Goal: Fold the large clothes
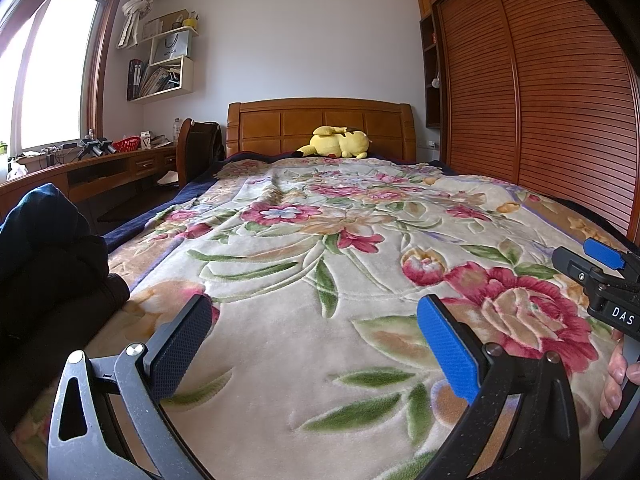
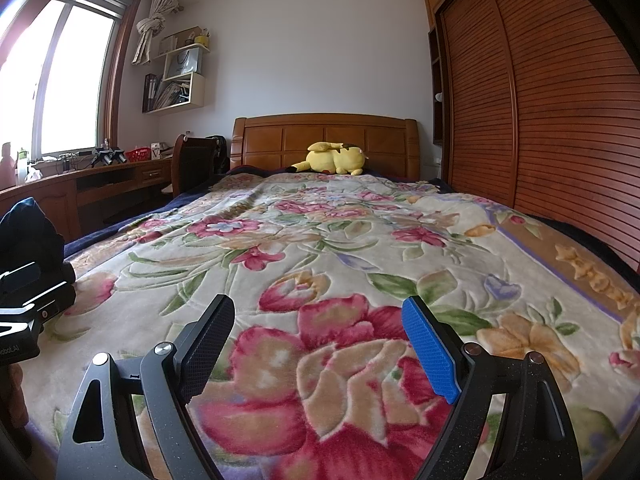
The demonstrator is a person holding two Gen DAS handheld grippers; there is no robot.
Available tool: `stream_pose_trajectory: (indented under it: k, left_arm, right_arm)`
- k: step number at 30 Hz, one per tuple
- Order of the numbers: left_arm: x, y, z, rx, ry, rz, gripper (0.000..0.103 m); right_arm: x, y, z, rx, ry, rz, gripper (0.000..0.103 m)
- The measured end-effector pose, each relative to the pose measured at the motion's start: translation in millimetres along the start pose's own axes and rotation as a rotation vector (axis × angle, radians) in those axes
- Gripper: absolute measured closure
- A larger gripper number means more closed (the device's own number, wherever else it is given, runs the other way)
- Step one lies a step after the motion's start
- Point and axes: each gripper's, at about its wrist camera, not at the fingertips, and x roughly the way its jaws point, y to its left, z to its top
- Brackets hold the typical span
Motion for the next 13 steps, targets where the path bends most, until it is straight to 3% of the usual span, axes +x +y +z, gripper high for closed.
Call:
stream_pose_trajectory:
  k: [13]
  left_arm:
    - [0.0,0.1,0.0,0.0,0.0,0.0,0.0]
  right_arm:
    - [-0.1,-0.9,0.3,0.0,-0.001,0.001,0.016]
